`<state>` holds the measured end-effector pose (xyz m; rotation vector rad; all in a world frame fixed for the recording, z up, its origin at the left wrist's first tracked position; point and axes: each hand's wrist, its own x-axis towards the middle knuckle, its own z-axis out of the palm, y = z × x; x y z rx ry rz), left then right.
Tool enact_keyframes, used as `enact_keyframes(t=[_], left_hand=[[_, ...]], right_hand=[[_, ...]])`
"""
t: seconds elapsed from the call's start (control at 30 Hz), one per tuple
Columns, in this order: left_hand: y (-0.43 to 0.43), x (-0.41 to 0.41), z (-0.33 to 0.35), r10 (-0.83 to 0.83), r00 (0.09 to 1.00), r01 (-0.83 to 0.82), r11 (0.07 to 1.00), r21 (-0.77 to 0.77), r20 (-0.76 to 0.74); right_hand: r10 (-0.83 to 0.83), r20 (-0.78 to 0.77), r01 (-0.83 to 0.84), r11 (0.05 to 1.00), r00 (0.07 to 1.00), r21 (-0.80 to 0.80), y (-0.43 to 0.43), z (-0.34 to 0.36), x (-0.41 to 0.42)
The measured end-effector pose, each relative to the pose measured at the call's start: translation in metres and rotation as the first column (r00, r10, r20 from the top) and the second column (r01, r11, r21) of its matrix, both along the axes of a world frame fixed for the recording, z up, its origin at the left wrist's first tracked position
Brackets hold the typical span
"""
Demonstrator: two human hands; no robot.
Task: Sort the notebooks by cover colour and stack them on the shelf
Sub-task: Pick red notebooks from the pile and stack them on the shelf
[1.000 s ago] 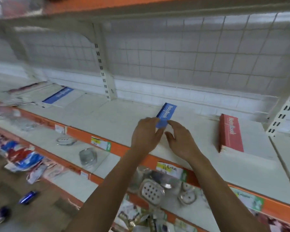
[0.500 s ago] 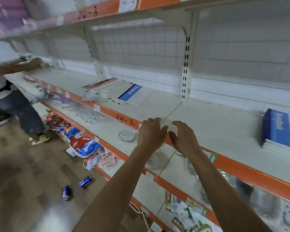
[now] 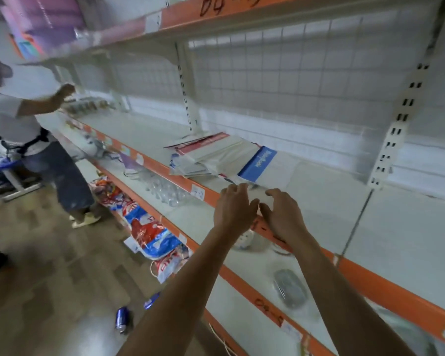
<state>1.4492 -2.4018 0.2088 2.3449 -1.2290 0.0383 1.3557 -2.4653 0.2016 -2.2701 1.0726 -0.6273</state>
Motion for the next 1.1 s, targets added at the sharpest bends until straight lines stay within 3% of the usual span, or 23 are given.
enact_keyframes(t=[0.27, 0.4, 0.5, 0.63, 0.77, 0.93, 1.1], left_hand=[[-0.043, 0.126, 0.006, 0.003, 1.0, -0.004, 0.997, -0.073, -0.009], [-0.059, 0.187, 0.009, -0.011, 1.0, 0.013, 0.992, -0.124, 0.013], [-0.07, 0.241, 0.016, 0.007, 0.999, 0.003, 0.983, -0.182, 0.053], [-0.096, 0.32, 0.023, 0.042, 0.996, -0.034, 0.995, -0.095, 0.079], [-0.131, 0.373, 0.018, -0.034, 0.998, 0.033, 0.999, 0.019, 0.048], [-0.154, 0.41, 0.002, -0.073, 0.99, 0.103, 0.958, 0.269, -0.119], [-0.156, 0.406, -0.004, -0.319, 0.941, 0.299, 0.939, 0.17, 0.112]], right_hand=[[0.019, -0.014, -0.019, 1.0, 1.0, -0.002, -0.036, 0.017, 0.122], [0.054, -0.074, -0.06, 0.995, 0.996, -0.076, -0.05, 0.013, 0.169], [-0.004, -0.003, 0.004, 0.999, 1.0, -0.053, -0.061, 0.018, 0.202], [-0.08, 0.075, 0.082, 0.996, 0.994, -0.03, -0.072, 0.028, 0.248], [-0.142, 0.116, 0.144, 0.99, 0.983, -0.008, -0.08, 0.031, 0.29], [-0.34, 0.088, 0.342, 0.94, 0.936, -0.005, -0.091, 0.029, 0.312], [-0.415, 0.1, 0.417, 0.909, 0.904, 0.003, -0.092, 0.027, 0.315]])
